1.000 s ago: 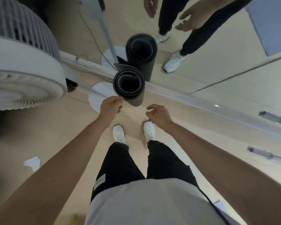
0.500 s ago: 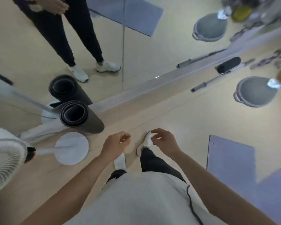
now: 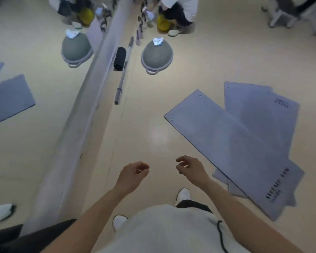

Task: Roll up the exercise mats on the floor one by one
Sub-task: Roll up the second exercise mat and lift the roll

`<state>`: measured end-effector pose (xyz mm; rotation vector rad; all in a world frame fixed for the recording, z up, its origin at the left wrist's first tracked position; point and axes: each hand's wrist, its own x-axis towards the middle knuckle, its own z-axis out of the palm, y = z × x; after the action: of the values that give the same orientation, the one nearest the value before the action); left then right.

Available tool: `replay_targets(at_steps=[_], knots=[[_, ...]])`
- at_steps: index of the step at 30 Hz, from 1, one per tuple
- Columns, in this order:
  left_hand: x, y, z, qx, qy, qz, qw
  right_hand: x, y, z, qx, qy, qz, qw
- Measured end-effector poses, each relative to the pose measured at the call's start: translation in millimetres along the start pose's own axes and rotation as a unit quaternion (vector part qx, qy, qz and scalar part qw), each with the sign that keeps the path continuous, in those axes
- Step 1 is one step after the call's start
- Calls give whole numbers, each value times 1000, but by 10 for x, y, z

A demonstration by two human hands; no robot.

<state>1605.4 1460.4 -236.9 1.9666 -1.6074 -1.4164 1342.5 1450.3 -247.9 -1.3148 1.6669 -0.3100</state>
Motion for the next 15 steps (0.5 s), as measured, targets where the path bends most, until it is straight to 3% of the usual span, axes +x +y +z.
replay_targets(at_steps=[8, 15], knots=[[823, 1749, 1714, 47, -143, 83, 985, -275, 1495, -1453, 83, 94, 108, 986], [1109, 2698, 2950, 135, -274, 125, 944, -691, 2453, -2030, 186, 197, 214, 939]])
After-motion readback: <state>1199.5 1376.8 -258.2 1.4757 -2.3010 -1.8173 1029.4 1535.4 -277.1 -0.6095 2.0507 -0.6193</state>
